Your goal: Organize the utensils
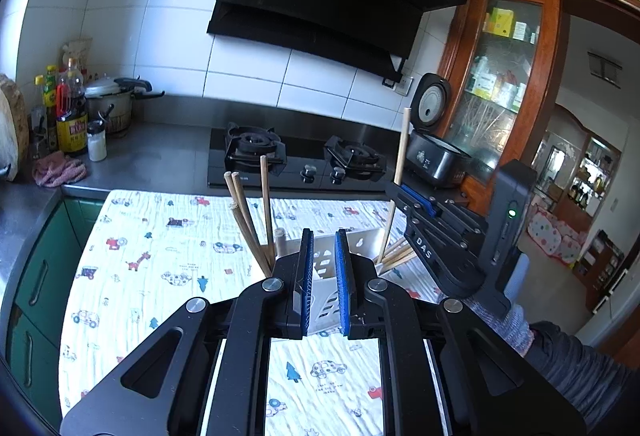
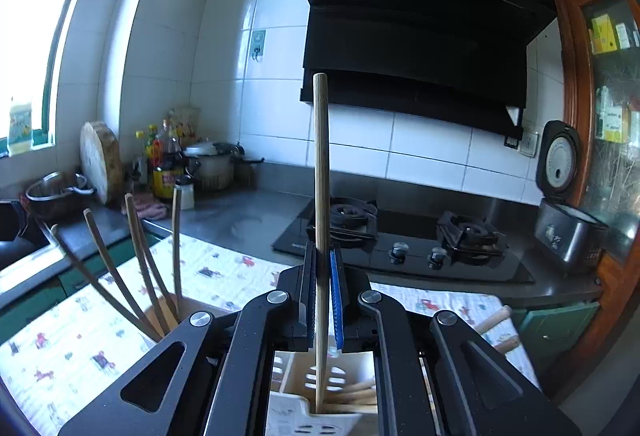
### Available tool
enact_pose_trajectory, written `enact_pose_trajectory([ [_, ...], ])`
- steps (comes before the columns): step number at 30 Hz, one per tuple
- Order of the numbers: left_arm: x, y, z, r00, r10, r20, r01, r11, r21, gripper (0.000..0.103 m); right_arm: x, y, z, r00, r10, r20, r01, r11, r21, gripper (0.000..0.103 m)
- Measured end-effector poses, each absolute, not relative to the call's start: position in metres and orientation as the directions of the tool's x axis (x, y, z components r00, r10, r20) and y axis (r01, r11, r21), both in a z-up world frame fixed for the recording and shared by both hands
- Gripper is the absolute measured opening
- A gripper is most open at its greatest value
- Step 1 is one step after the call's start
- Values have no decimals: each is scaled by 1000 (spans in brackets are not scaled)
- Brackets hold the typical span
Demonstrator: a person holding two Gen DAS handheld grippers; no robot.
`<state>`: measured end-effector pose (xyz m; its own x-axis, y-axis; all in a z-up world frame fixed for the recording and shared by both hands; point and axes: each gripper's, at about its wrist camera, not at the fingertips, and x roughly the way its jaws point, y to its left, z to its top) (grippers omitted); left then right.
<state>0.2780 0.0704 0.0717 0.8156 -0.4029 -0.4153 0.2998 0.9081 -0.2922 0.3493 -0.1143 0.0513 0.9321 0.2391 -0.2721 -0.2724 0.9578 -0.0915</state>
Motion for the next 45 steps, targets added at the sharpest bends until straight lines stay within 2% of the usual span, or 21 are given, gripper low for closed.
enact_pose_trajectory([
  [3,287,70,70,814,-395,-426,287,911,-296,10,350,-115,53,930,231,-287,-269,958,-103,7],
  [5,293,72,67,806,-401,-435,282,907,-313,10,347,-117,55,933,230,-277,-268,957,-107,15],
  [7,295,74,65,805,-398,-441,272,907,-322,10,343,-119,58,935,231,-270,-268,957,-108,35],
  [10,292,71,63,806,-397,-439,277,908,-314,11,334,-121,63,936,240,-257,-276,954,-115,44],
  [12,288,69,64,811,-390,-436,277,913,-300,22,326,-125,65,938,245,-246,-277,955,-107,54],
  [14,280,67,65,824,-372,-426,267,920,-287,46,317,-129,67,939,246,-240,-276,956,-100,69],
  [16,273,66,67,833,-363,-418,263,924,-278,47,307,-132,69,938,252,-237,-280,956,-92,75],
  [17,270,66,67,835,-361,-416,262,925,-277,52,303,-134,69,937,255,-240,-283,955,-90,80],
  [21,251,66,69,855,-329,-400,243,937,-251,70,282,-142,65,933,242,-266,-272,959,-80,90],
  [23,241,64,70,868,-302,-395,224,947,-230,85,271,-146,63,930,236,-284,-267,961,-75,93],
  [27,219,62,67,882,-270,-385,202,957,-207,97,248,-153,54,917,222,-331,-258,964,-69,95],
  [37,171,59,49,880,-218,-422,146,970,-195,98,199,-177,31,867,214,-451,-240,971,-2,96],
  [45,125,48,43,897,-136,-422,91,988,-125,98,161,-188,16,836,205,-510,-223,975,27,96],
])
